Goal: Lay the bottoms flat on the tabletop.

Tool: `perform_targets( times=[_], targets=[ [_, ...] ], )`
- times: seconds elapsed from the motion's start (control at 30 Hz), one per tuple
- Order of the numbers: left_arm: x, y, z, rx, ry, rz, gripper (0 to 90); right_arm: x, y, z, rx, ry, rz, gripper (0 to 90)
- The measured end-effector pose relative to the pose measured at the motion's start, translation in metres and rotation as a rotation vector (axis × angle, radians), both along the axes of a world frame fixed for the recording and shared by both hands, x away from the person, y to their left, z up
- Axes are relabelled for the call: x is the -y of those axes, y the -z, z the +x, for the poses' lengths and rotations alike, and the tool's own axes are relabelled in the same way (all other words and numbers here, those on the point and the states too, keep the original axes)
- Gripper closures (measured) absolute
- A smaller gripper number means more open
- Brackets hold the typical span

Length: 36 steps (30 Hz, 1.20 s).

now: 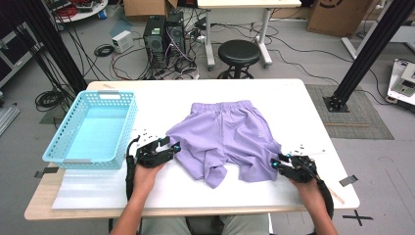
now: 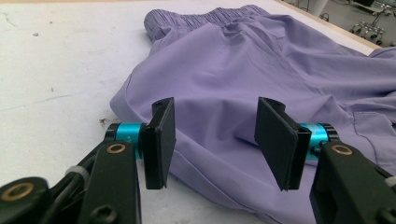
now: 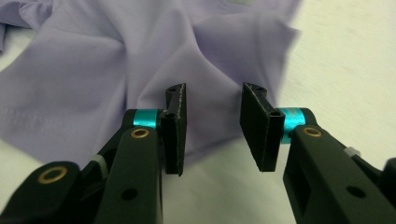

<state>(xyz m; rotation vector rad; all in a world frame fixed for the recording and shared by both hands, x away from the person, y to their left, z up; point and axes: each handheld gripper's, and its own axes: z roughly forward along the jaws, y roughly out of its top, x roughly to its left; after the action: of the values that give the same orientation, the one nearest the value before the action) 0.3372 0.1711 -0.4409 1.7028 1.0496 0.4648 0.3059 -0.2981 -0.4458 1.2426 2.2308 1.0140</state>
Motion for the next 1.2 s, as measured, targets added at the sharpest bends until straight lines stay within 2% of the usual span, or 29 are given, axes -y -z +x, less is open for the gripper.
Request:
perform_targets(
  times=[0.1,0.17,0.3,0.33,0.4,0.43,0.47,0.53,0.63,0.77,0.83,0.87,0.97,1.0,1.07,1.1,1.2],
  targets=[
    [-0.001,-0.001,0.000,0.003,-0.002,-0.005,48.1,-0.017,0.004,0.009,-0.023,-0.027,-0.038,59.3],
    [-0.002,-0.001,-0.001,0.002,-0.003,-0.006,48.1,-0.024,0.003,0.011,-0.013,-0.024,-0.063,59.2],
    [-0.002,0.001,-0.001,-0.002,-0.001,-0.003,48.1,-0.024,0.004,0.017,-0.023,-0.012,-0.049,56.3],
    [-0.002,0.001,-0.001,-0.003,-0.001,-0.004,48.2,-0.024,0.004,0.017,-0.032,-0.011,-0.045,60.9],
    [-0.001,0.002,-0.001,-0.005,0.001,-0.005,48.2,-0.025,0.003,0.017,-0.028,-0.039,-0.056,80.5],
    [0.000,0.002,-0.001,-0.004,0.002,-0.007,48.2,-0.027,0.003,0.018,-0.027,-0.063,-0.067,87.1],
    [0.001,0.002,-0.001,-0.003,0.003,-0.007,48.3,-0.028,0.002,0.017,-0.029,-0.066,-0.076,89.3],
    [0.001,0.002,-0.001,-0.001,0.005,-0.004,48.4,-0.031,-0.002,0.016,-0.026,-0.068,-0.127,89.6],
    [0.000,0.001,-0.001,0.000,0.002,-0.004,48.4,-0.025,-0.007,0.008,-0.018,-0.043,-0.198,89.5],
    [-0.001,0.001,0.000,-0.002,-0.001,-0.007,48.4,-0.005,-0.013,-0.006,-0.042,0.023,-0.252,89.4],
    [-0.001,0.001,0.000,-0.001,0.001,-0.006,48.4,0.003,-0.014,-0.009,-0.062,0.047,-0.266,86.1],
    [0.000,0.001,0.000,-0.001,0.002,-0.006,48.4,0.005,-0.015,-0.011,-0.065,0.054,-0.259,79.9],
    [0.001,0.001,0.000,-0.001,0.004,-0.006,48.4,0.020,-0.019,-0.014,-0.032,0.039,-0.118,71.2],
    [0.001,0.001,0.000,-0.002,0.005,-0.006,48.4,0.026,-0.022,-0.016,-0.008,0.059,-0.069,71.5],
    [0.001,0.002,0.000,-0.004,0.006,-0.005,48.4,0.035,-0.024,-0.019,0.020,0.097,-0.040,75.2],
    [0.001,0.002,0.000,-0.006,0.007,-0.004,48.4,0.039,-0.024,-0.021,0.019,0.118,-0.041,76.5],
    [0.001,0.002,0.000,-0.010,0.007,-0.002,48.4,0.041,-0.017,-0.022,-0.022,0.097,-0.069,78.4]
  ],
)
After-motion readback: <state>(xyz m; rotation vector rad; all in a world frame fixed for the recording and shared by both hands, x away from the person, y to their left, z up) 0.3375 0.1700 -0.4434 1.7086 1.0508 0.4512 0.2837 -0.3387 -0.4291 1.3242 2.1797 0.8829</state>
